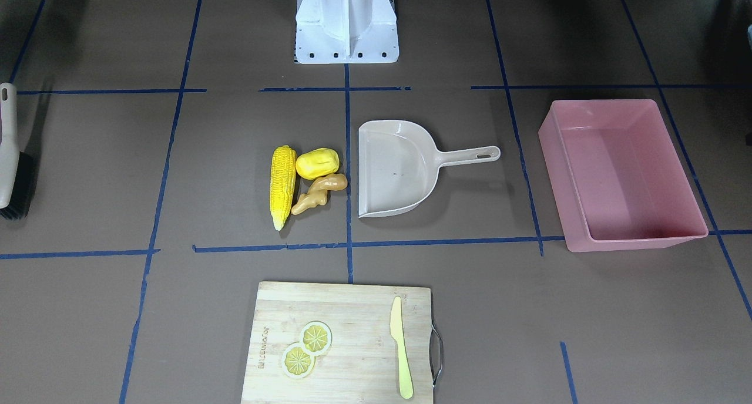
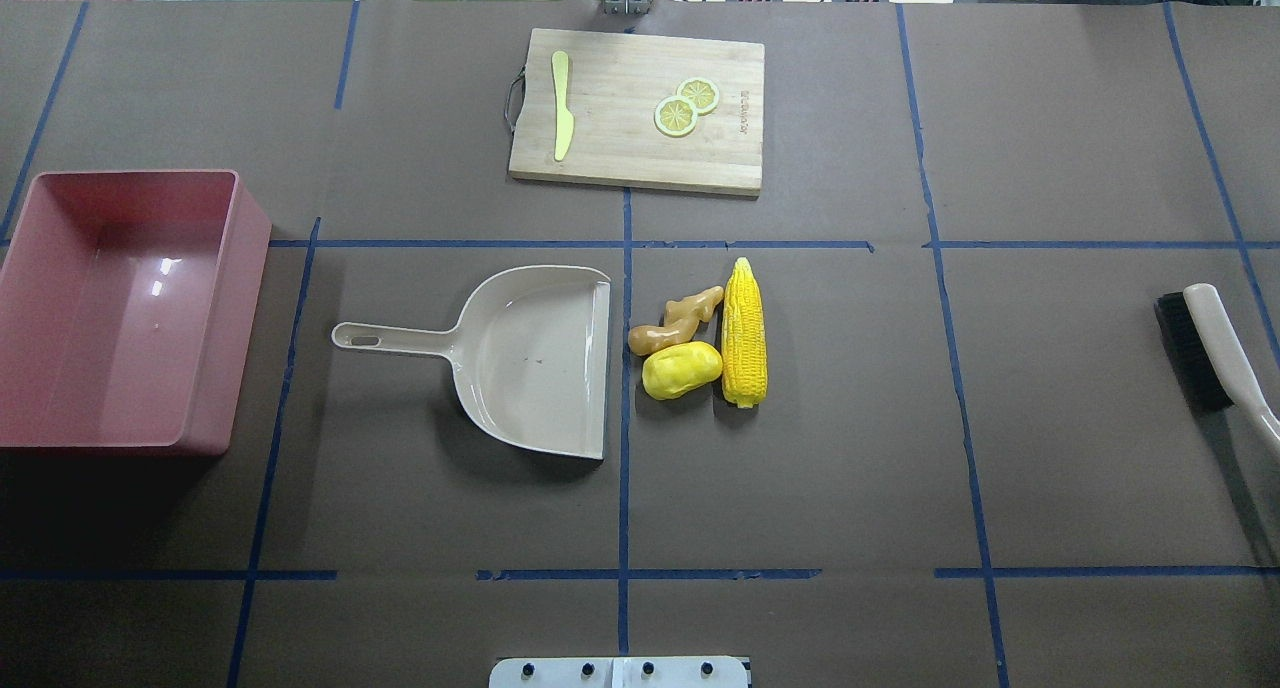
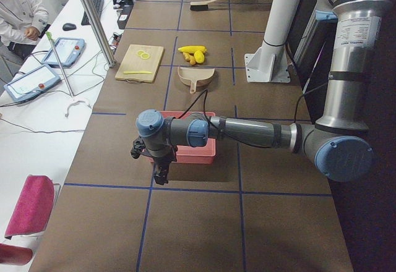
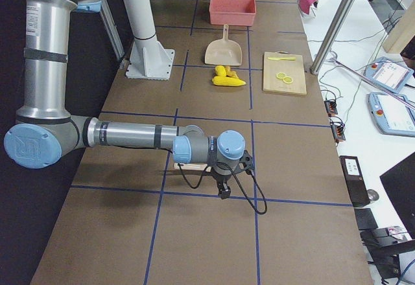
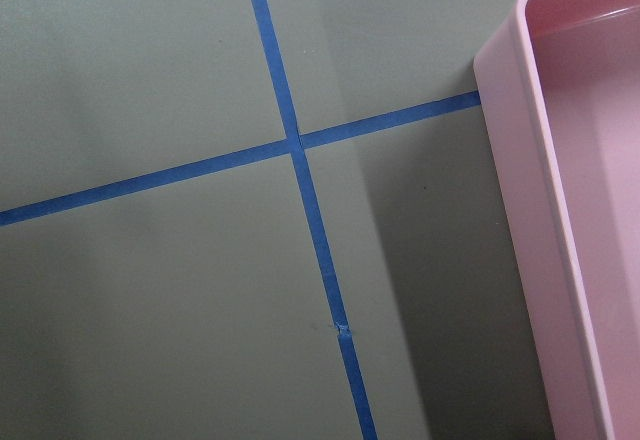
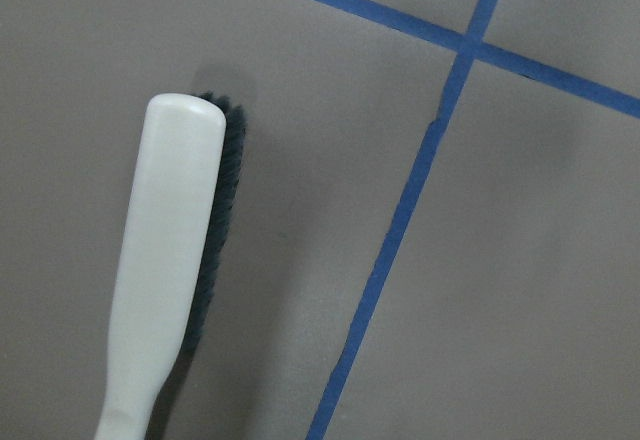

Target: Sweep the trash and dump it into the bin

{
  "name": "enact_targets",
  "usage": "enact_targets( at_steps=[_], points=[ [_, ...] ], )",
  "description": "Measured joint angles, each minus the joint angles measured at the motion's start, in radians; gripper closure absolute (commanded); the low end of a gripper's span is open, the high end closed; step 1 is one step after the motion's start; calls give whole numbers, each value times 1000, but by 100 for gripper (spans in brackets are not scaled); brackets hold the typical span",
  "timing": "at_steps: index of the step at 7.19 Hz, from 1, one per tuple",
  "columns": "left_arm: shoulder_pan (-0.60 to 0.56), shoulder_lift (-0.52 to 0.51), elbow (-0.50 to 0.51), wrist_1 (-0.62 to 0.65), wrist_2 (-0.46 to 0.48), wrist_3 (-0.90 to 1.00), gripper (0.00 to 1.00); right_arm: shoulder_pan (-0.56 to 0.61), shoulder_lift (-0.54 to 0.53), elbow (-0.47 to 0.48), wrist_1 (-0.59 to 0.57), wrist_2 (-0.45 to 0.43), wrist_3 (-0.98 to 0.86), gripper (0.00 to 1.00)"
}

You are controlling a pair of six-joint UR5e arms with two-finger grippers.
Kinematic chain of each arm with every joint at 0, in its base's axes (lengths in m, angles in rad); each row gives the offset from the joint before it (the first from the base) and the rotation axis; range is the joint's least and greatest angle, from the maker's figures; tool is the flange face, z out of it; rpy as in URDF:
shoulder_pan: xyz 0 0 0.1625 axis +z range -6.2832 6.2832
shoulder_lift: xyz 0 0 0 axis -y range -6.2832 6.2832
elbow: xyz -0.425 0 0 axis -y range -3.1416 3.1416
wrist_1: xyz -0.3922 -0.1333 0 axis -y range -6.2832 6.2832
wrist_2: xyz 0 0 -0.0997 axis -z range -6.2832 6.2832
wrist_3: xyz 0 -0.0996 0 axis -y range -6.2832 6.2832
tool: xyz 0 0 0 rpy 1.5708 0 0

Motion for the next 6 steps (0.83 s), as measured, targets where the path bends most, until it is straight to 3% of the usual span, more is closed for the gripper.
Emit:
enact_targets(
  at_steps=[3,6],
  points=[
    [0,-9,-9,-16,7,-7,0,2,10,7,-1,0,6,0],
    [-1,-19,-7,-140,7,-9,0,5,-45,76,20,17,113,0]
  ],
)
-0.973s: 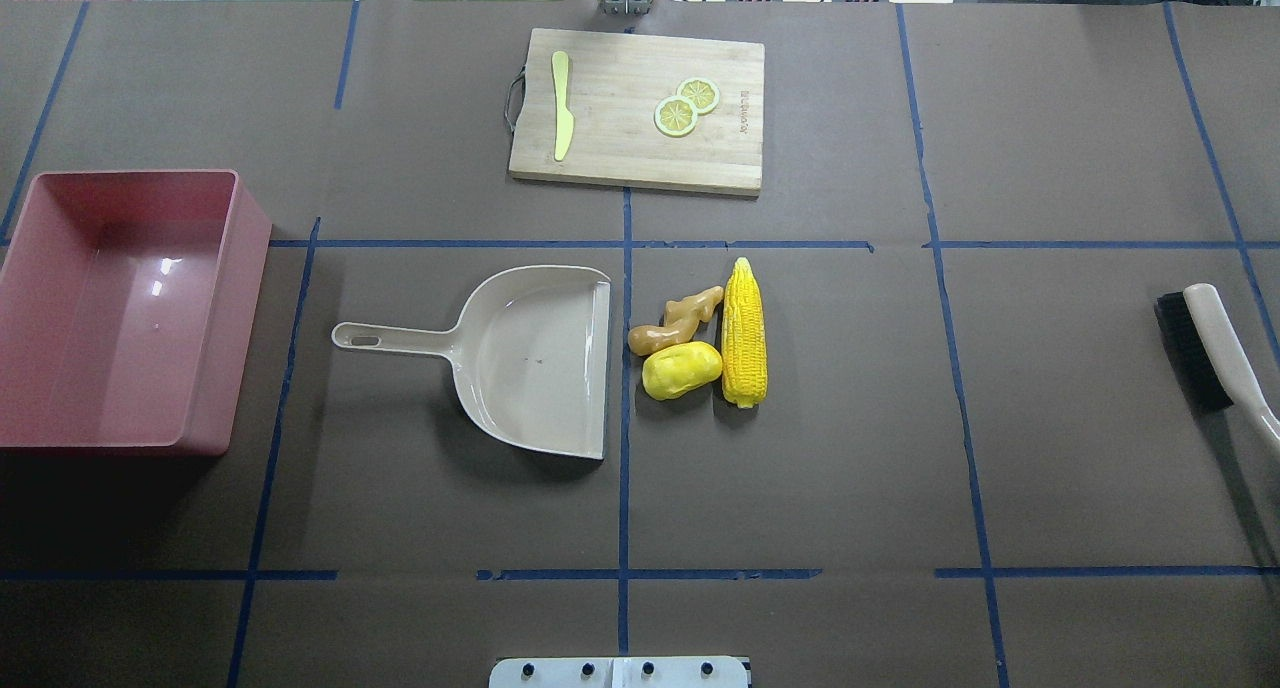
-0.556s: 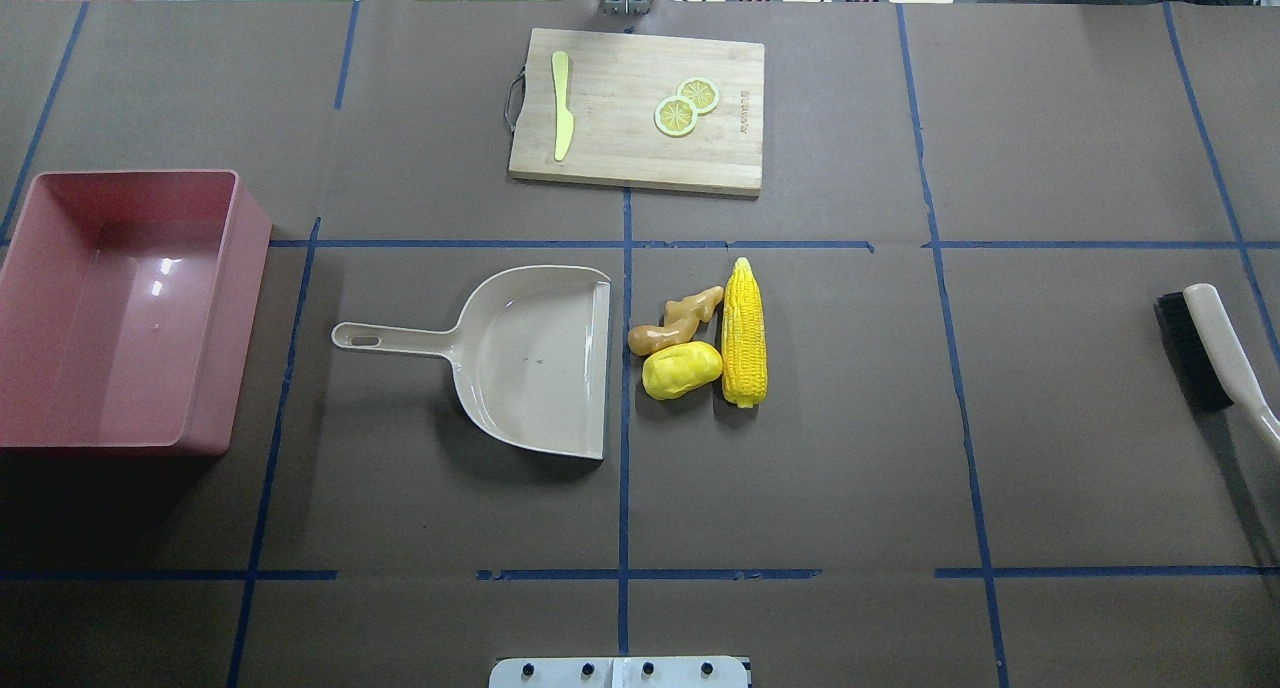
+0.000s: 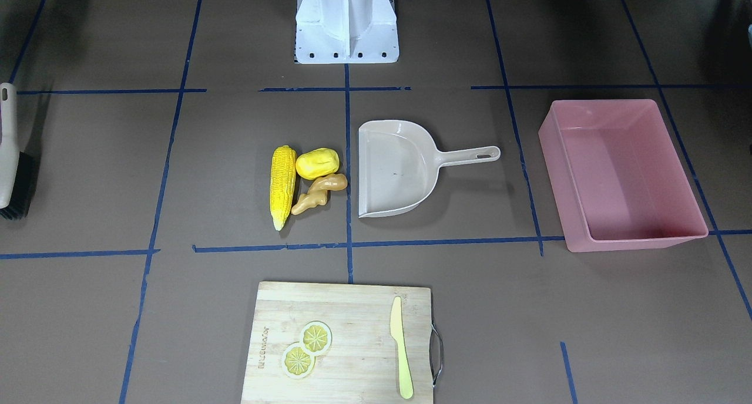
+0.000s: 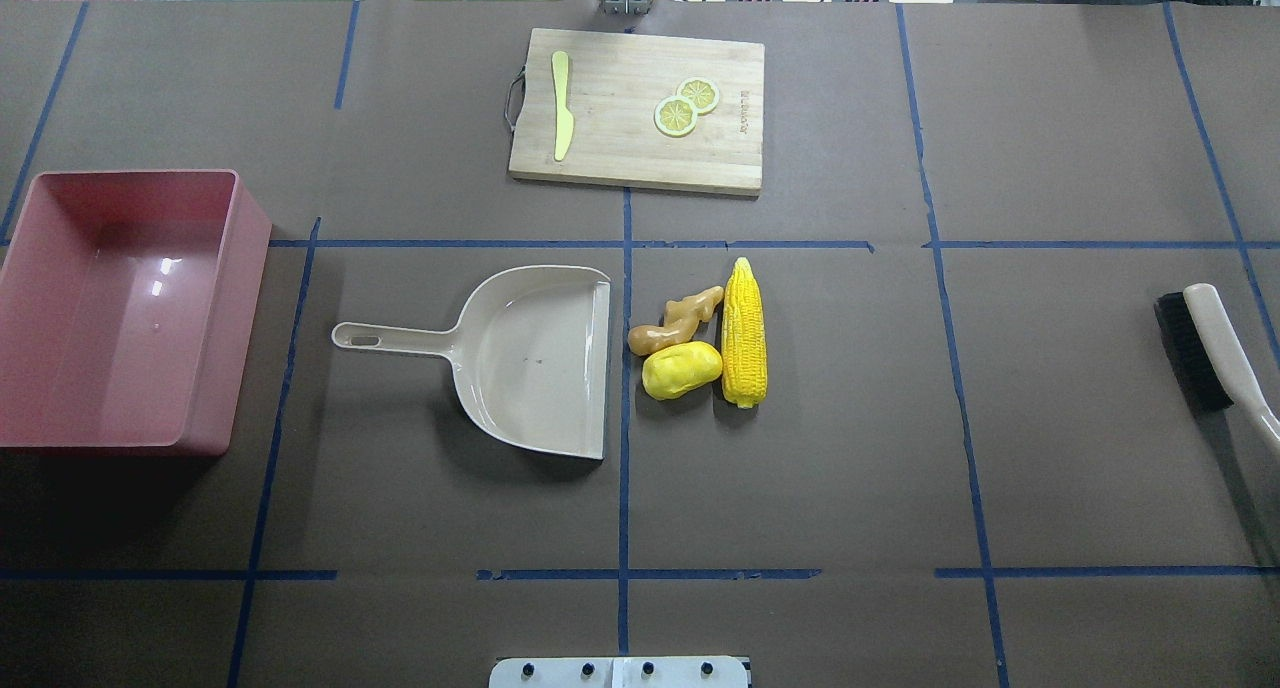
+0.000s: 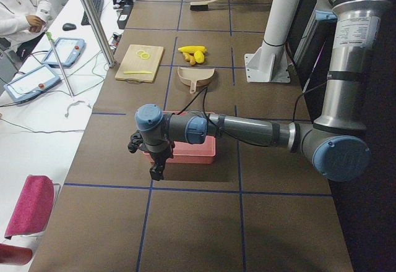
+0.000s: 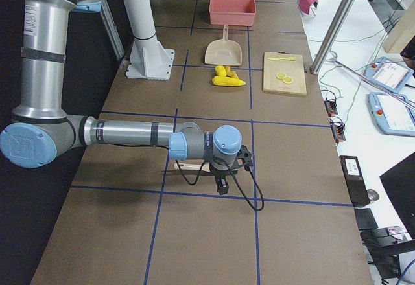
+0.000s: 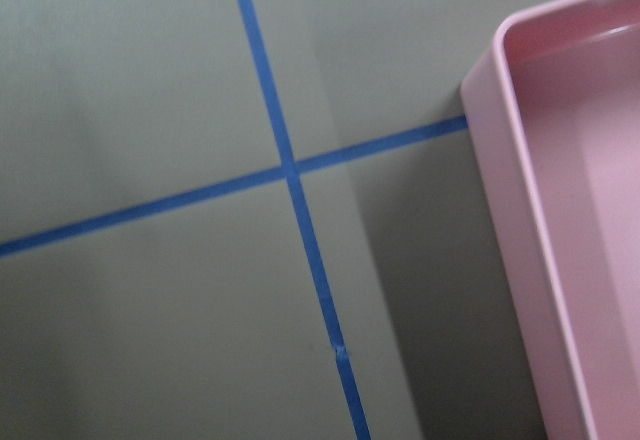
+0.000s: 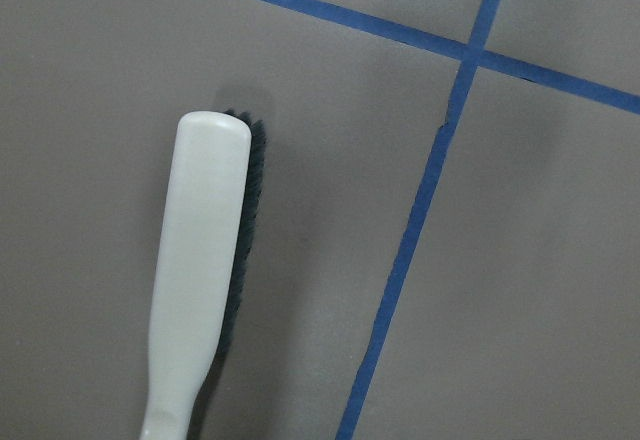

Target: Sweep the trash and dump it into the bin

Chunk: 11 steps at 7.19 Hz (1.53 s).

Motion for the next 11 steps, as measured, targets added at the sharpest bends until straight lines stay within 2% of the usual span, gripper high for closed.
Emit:
enact_targets(
  at_steps=[2,4,7,8,9,10,11],
  points=[
    [-1,-2,-2,-24,-7,2,0,-41,-31,61,104,-3,232,0],
    [-1,-2,-4,-29,-10,3,0,-163,-88,74,308,-51,504,0],
    [0,-4,-2,-47,-10,1,0,-353,-207,62,586,-180,716,0],
    [1,-5,1,-53,-10,1,0,-391,-230,55,635,-199,748,1],
    [1,-5,2,-62,-10,1,0,-424,-238,49,653,-210,761,39],
    [1,-5,2,-67,-10,1,0,-453,-241,40,660,-216,766,99],
    [1,-5,3,-69,-10,1,0,-473,-241,29,662,-218,767,100]
  ],
)
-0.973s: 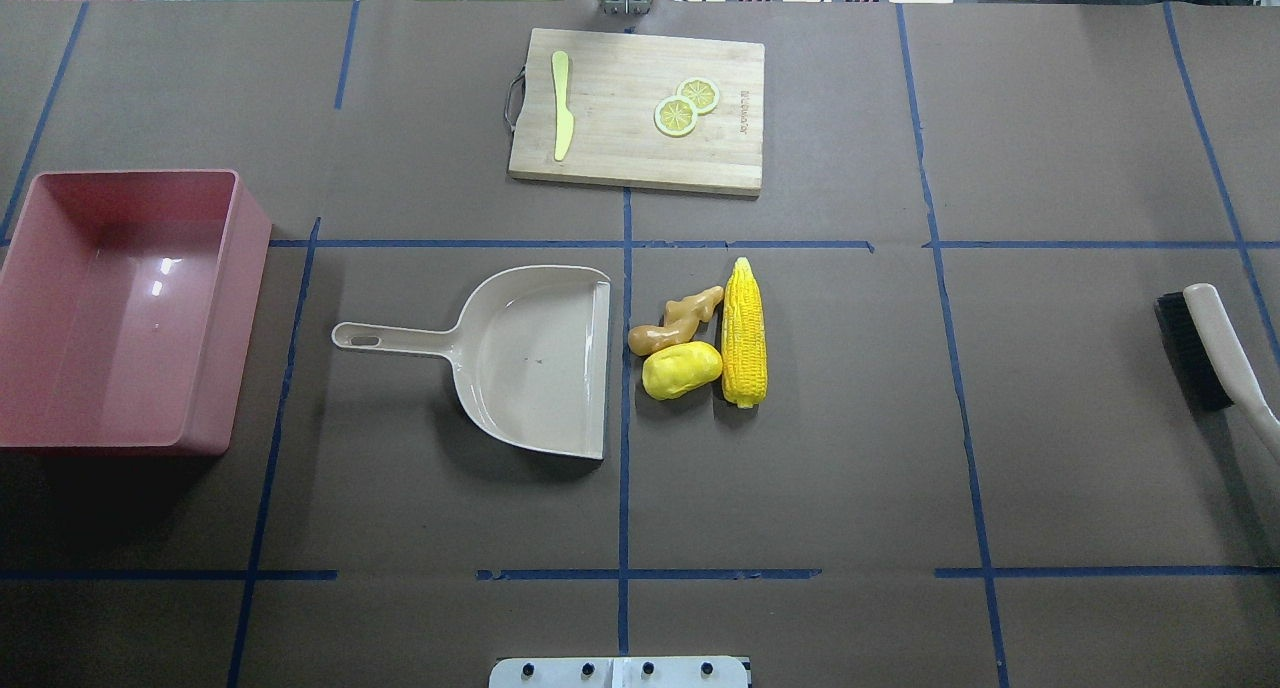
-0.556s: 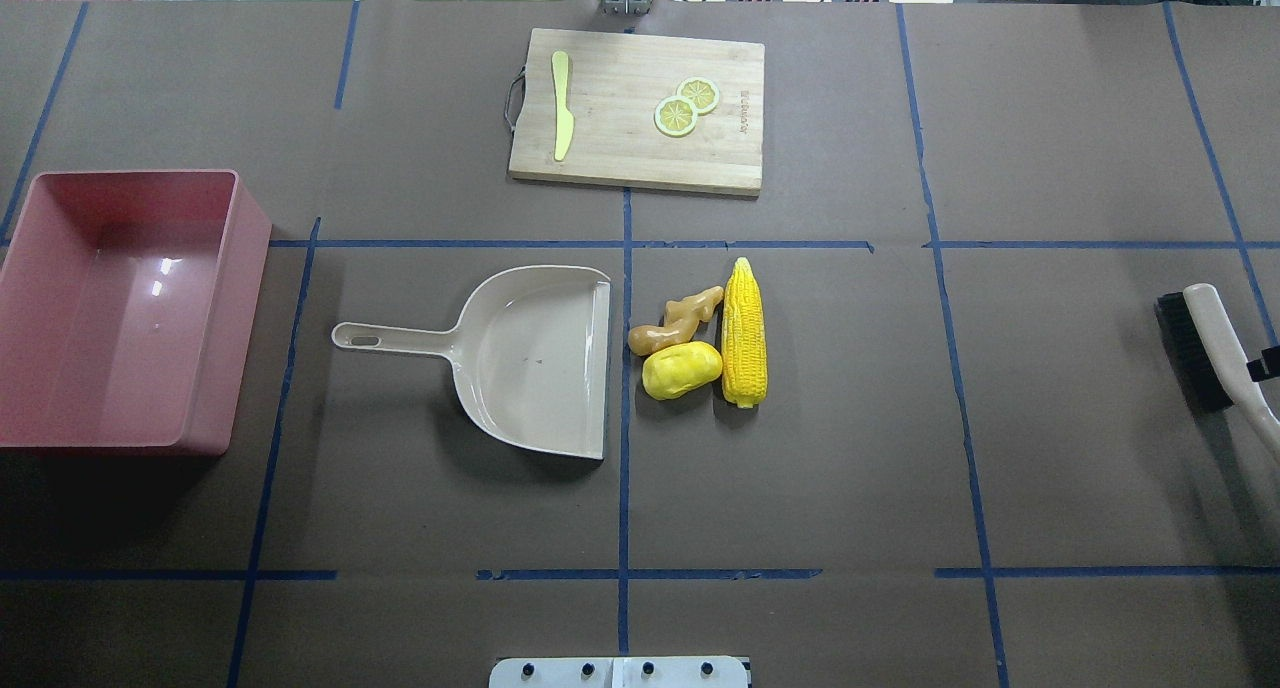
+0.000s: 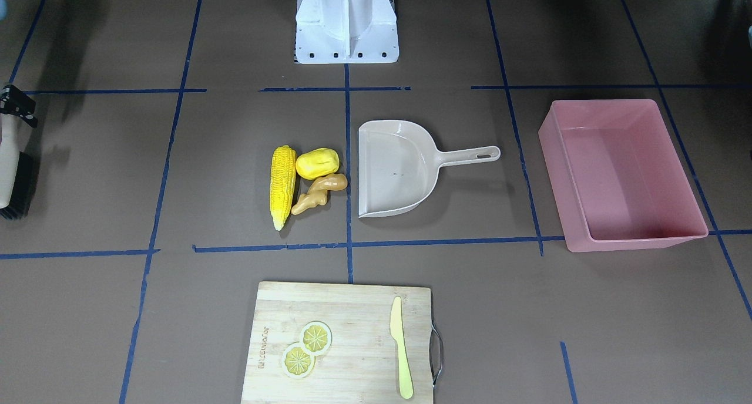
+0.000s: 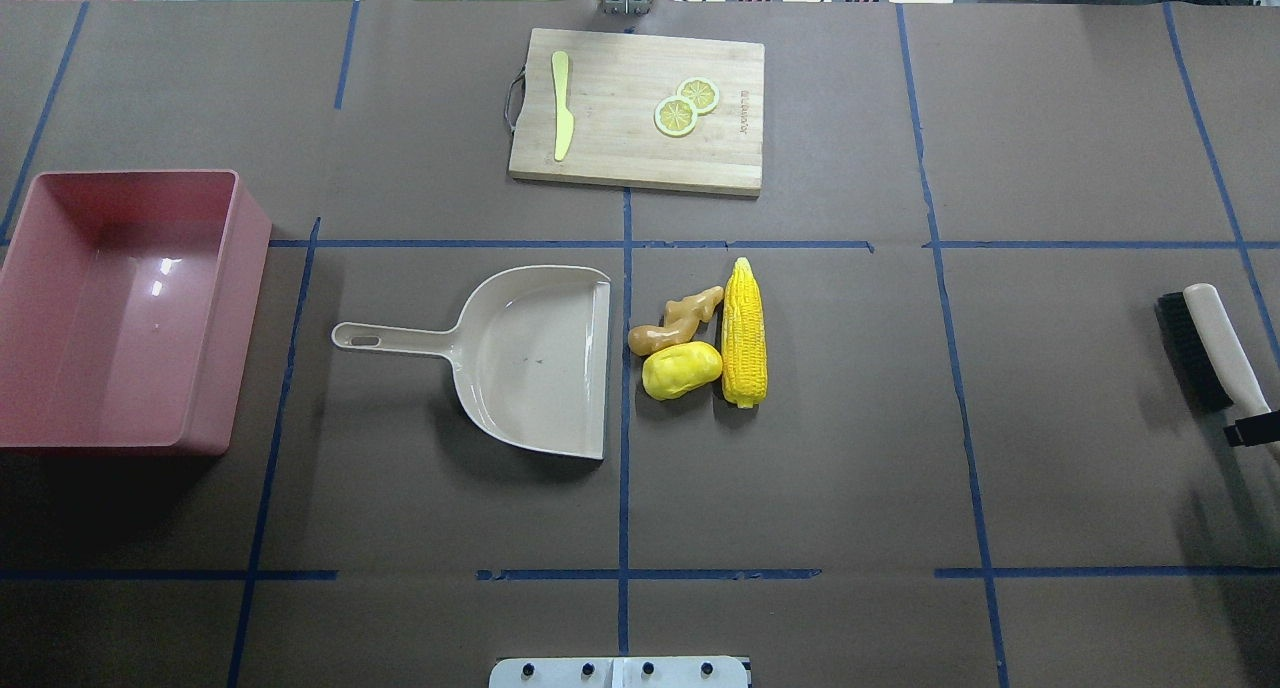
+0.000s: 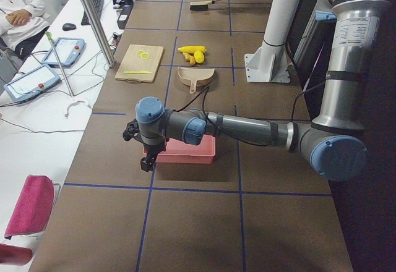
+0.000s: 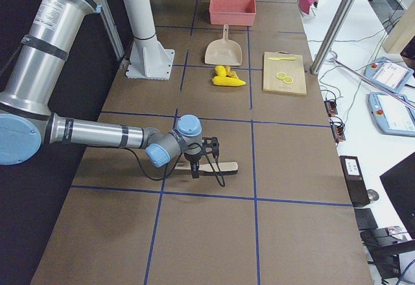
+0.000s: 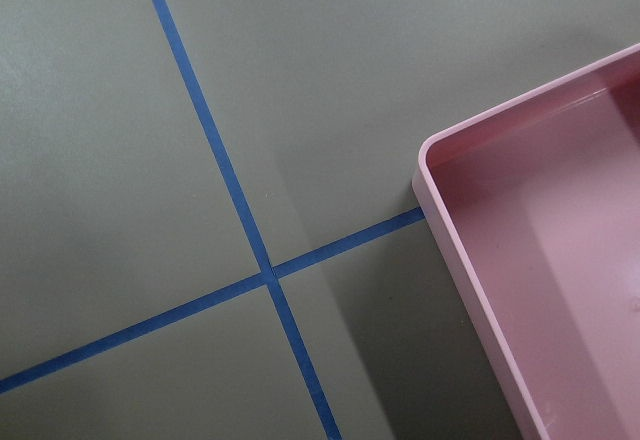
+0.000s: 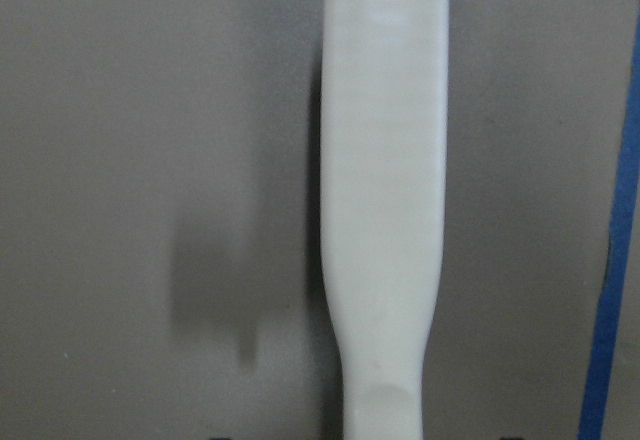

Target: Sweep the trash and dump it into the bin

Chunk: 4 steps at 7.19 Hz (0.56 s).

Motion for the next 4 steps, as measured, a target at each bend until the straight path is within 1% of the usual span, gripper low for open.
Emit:
enact_targets(
  at_steps=[3,4],
  points=[
    [1,-2,-5,-21,1,5,0,-11,6,-19,-4,8,2,100],
    [2,-2,-5,-77,0,4,0,-10,9,-17,-4,12,4,100]
  ],
)
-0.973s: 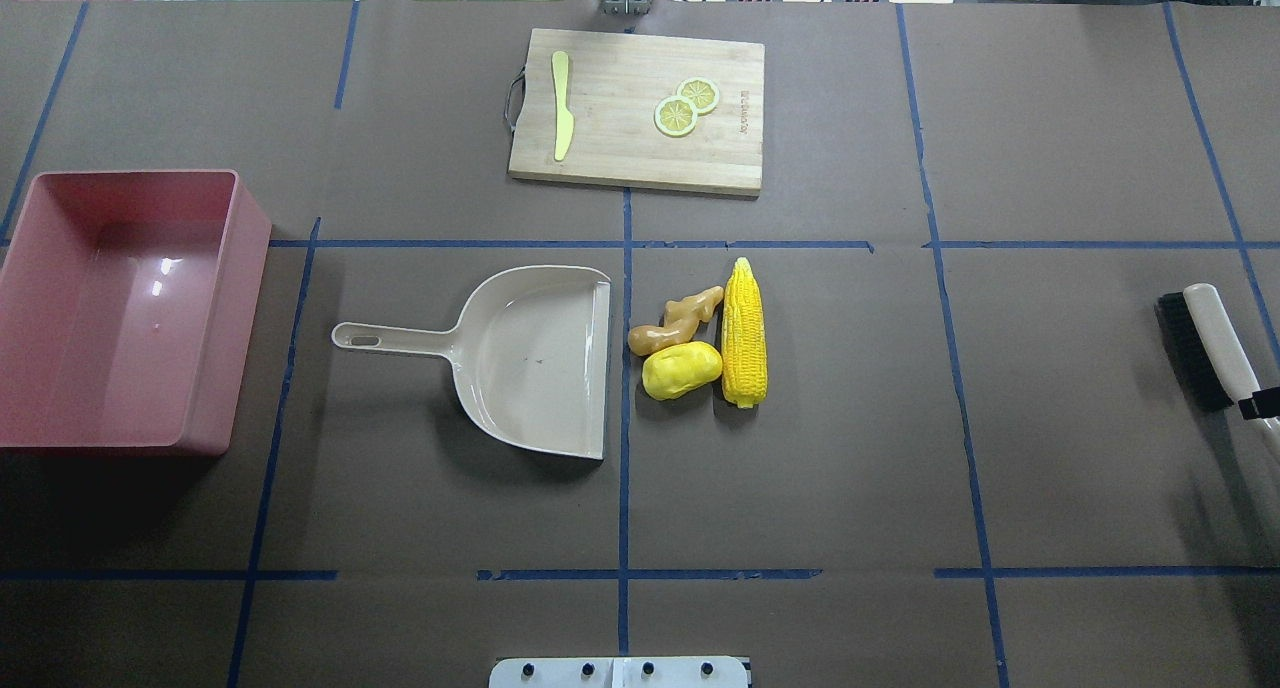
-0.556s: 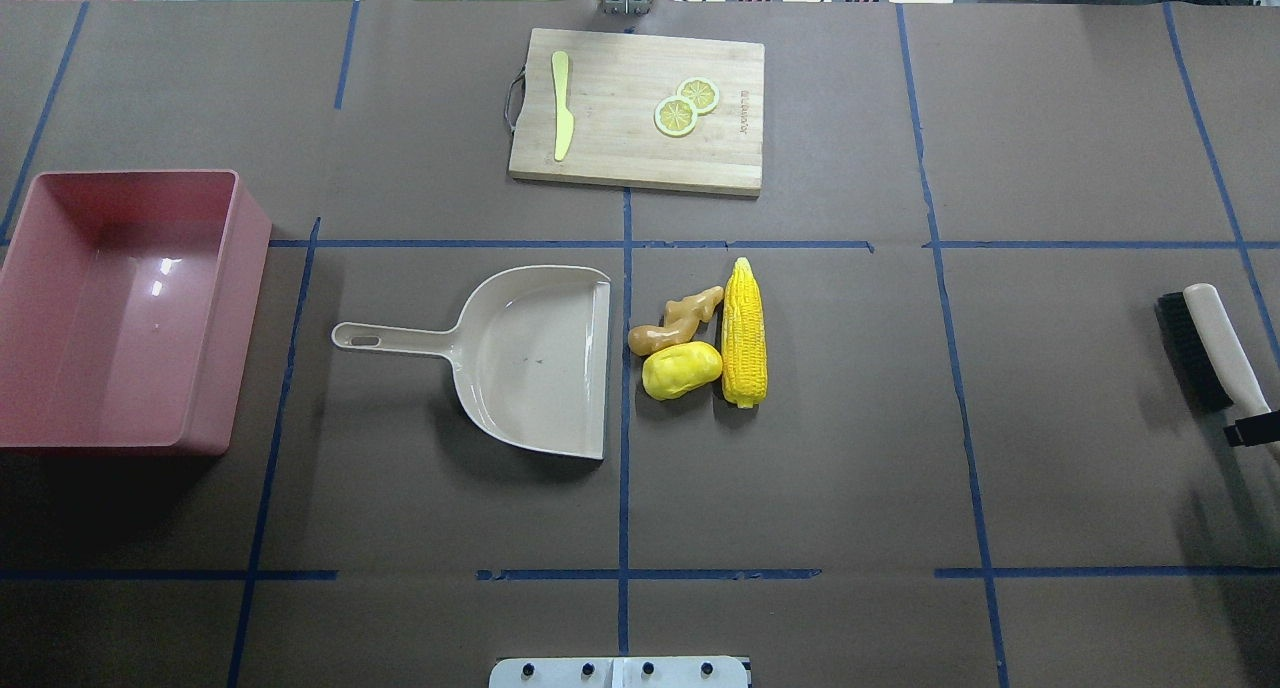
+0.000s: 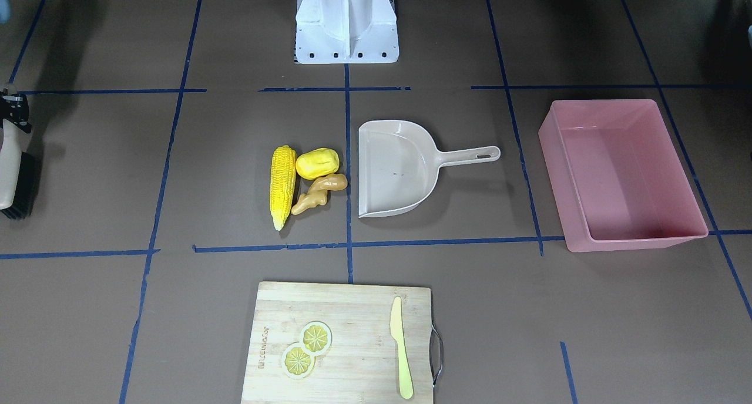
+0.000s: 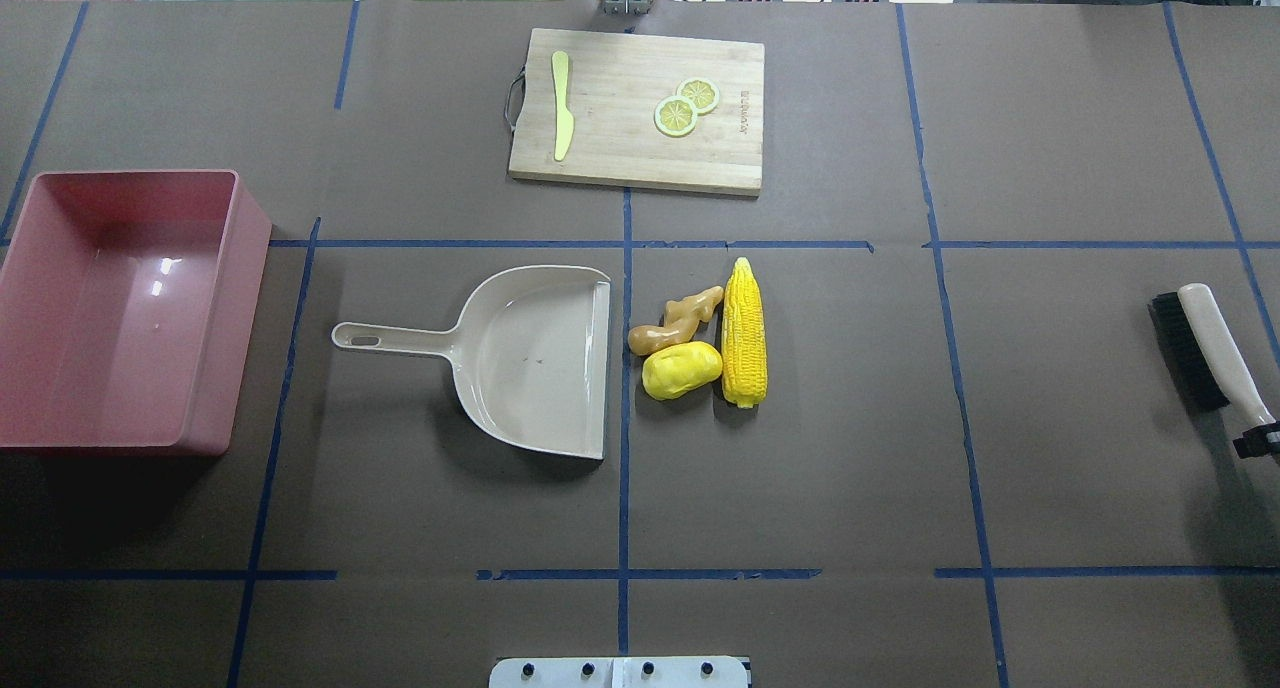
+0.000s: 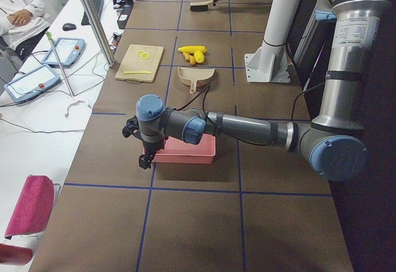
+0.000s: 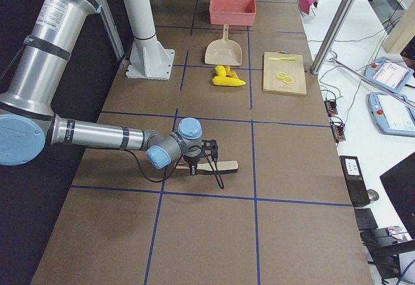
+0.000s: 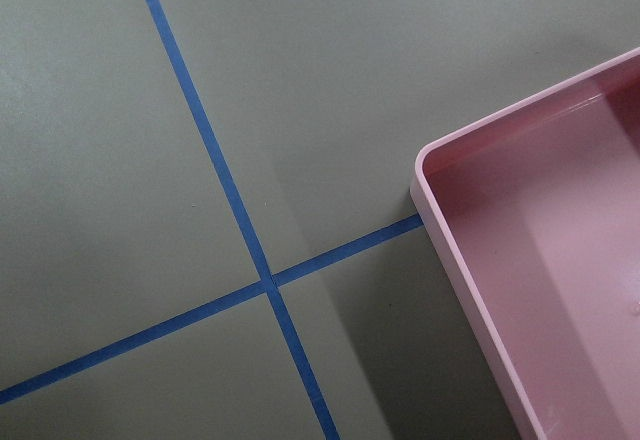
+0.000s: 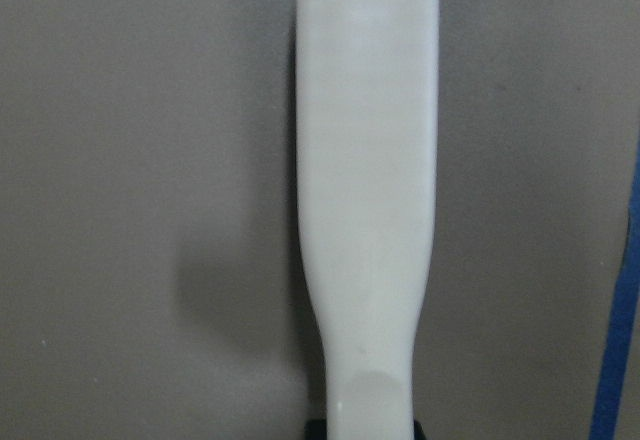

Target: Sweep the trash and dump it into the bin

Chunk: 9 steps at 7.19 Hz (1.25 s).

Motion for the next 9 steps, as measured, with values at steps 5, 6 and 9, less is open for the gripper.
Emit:
enact_targets(
  at_steps=[5,6,9],
  points=[
    [209,-137,-50,-257,3,-132,0,2,11,1,0,-10,2,100],
    [286,-182,-64,-260,6,-135,0,2,12,3,1,-10,2,100],
    [486,-320,-108,-257,9,-137,0,2,22,4,2,-10,3,100]
  ],
)
